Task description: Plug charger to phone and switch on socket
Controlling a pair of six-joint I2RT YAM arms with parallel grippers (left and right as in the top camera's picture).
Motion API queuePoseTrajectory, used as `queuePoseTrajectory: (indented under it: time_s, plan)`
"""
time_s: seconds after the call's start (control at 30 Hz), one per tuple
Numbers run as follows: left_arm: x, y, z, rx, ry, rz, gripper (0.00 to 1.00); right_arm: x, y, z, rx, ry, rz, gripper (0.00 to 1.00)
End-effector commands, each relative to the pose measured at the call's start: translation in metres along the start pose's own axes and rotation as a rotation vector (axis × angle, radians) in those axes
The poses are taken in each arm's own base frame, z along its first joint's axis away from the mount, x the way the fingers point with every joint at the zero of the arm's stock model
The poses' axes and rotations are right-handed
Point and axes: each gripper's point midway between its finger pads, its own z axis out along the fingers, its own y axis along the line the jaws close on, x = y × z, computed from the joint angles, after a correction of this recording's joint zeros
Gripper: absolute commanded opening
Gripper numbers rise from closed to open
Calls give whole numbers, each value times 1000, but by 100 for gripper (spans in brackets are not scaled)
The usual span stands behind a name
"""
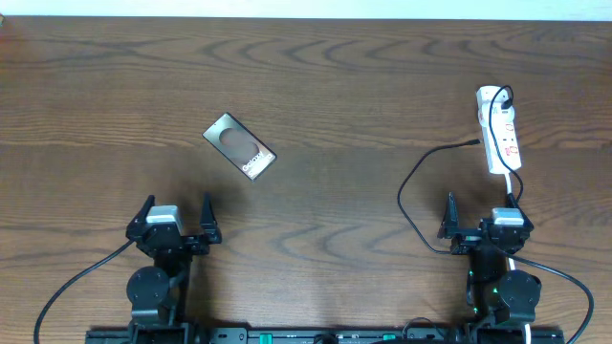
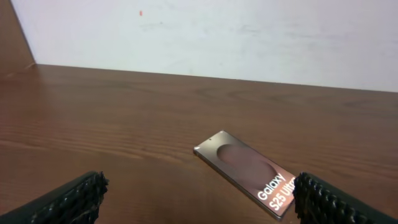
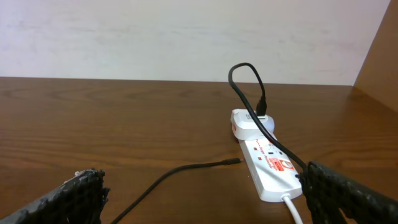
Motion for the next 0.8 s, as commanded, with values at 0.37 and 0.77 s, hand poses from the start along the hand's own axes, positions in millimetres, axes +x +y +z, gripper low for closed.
queuePoseTrajectory:
  time_s: [0.37,0.77]
  plan:
    - [-9,-8,-2,31,141,-21,98,0,1,0,-5,0,-4,99]
    - [-47,-18,-6,71,177,-73,98,0,1,0,-5,0,-4,99]
